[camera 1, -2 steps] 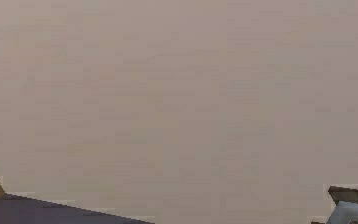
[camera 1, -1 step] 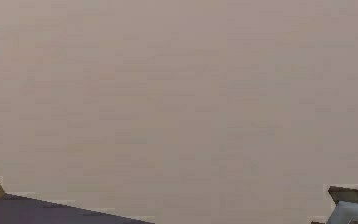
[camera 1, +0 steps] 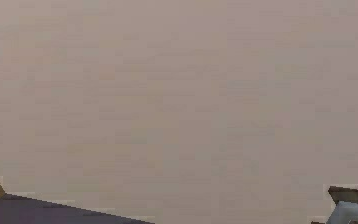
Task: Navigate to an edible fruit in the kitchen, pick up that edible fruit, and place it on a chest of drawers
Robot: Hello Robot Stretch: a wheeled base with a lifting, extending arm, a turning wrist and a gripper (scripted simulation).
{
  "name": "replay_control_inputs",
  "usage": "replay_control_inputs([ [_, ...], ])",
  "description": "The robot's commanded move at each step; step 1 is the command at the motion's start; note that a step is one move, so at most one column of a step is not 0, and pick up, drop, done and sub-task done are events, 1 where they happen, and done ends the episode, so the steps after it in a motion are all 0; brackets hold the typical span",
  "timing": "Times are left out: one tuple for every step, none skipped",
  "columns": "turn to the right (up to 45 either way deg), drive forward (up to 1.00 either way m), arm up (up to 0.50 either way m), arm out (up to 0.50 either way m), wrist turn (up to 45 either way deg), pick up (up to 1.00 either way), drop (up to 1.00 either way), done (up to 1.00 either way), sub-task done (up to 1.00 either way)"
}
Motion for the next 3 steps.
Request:
replay_control_inputs([
  [0.0,0.00,0.00,0.00,21.0,0.00,0.00,0.00,0.00],
  [0.0,0.00,-0.30,0.00,0.0,0.00,0.00,0.00,0.00],
  [0.0,0.00,0.00,0.00,0.0,1.00,0.00,0.00,0.00],
])
